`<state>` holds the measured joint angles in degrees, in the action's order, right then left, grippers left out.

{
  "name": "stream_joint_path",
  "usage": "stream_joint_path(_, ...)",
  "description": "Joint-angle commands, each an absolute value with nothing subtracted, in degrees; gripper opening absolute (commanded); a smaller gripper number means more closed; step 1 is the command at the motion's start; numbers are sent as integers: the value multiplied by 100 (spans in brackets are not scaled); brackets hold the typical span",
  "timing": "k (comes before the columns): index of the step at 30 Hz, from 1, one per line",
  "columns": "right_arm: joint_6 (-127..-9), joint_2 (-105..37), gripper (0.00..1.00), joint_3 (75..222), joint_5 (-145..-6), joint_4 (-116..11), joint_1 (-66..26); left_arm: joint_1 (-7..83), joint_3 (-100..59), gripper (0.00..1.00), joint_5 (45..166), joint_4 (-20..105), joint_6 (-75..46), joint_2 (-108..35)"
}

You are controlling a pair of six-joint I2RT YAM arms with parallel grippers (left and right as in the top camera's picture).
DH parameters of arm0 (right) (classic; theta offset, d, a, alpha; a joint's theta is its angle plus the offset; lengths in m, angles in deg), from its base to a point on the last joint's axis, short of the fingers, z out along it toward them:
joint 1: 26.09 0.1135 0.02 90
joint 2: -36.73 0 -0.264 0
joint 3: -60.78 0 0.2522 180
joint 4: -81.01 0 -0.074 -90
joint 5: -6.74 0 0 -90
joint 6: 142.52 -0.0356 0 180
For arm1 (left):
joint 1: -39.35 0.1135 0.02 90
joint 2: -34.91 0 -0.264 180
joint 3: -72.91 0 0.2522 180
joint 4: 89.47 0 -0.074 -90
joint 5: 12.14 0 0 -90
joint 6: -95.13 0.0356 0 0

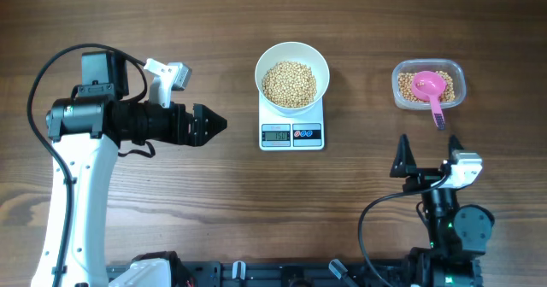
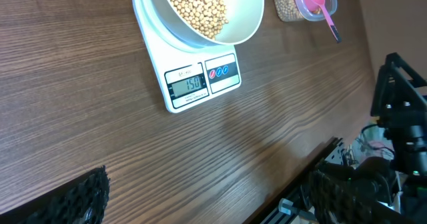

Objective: Scoop item into bowl and weigh 150g on scale

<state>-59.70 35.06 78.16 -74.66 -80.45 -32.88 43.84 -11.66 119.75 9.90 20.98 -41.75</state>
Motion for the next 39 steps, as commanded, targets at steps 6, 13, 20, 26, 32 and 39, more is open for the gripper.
stream_joint_path(6, -5107, 3657, 100, 7484, -7529, -8598, -2947, 4369, -1271, 100, 11999, 990, 2232, -4175)
stream_joint_path(13, -5120, 3657, 100, 7484, -7855, -8885, -2947, 4369, -1271, 100, 11999, 990, 2232, -4175)
stream_joint_path(20, -5483, 3657, 100, 7484, -7986, -8524, -2947, 4369, -1271, 100, 11999, 990, 2232, -4177)
stream_joint_path(26, -5372, 3657, 100, 7484, -7925, -8522, -2925, 4369, -1271, 100, 11999, 990, 2230, -4177)
stream_joint_path(32, -5249, 3657, 100, 7484, -7894, -8522, -2888, 4369, -1271, 100, 11999, 990, 2232, -4175)
stream_joint_path(39, -5116, 3655, 100, 7484, -7918, -8530, -2669, 4369, -1271, 100, 11999, 990, 2232, -4175)
